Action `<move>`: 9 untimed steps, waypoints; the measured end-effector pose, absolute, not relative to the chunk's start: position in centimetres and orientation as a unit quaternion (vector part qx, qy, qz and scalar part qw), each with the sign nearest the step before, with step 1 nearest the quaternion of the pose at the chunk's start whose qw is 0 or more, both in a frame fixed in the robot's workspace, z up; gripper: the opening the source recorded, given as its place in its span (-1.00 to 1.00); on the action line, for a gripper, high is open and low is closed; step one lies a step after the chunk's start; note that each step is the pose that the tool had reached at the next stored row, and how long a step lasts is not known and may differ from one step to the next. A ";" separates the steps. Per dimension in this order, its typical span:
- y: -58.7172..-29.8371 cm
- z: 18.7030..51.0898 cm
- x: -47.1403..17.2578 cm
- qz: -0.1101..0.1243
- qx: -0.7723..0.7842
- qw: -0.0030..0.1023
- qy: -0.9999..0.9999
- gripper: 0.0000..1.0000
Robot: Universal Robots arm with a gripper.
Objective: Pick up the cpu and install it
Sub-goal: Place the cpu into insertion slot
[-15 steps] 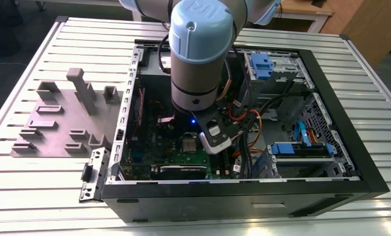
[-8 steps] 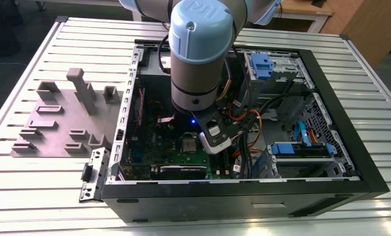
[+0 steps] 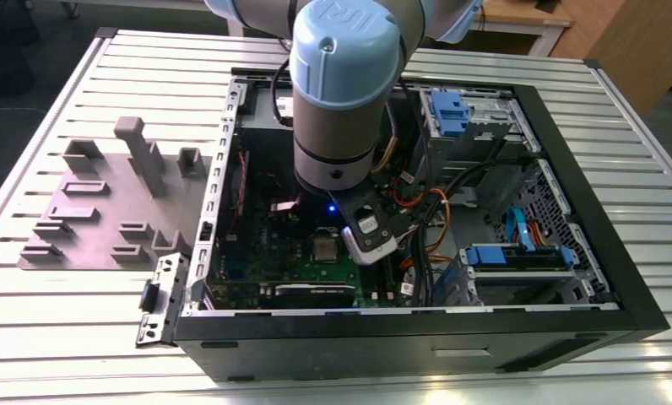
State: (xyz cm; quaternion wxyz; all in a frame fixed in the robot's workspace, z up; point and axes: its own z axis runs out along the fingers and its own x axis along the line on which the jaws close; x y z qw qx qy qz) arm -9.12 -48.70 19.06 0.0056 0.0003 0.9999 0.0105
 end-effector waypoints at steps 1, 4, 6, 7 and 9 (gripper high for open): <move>-48.7 19.1 -9.1 0.011 0.000 0.006 1.000 0.19; -48.7 19.1 -9.1 0.011 0.000 0.006 1.000 0.05; -48.7 19.1 -9.1 0.011 0.000 0.006 1.000 0.05; -48.7 19.1 -9.1 0.011 0.000 0.006 1.000 0.05; -48.7 19.1 -9.2 0.011 0.000 0.006 1.000 0.05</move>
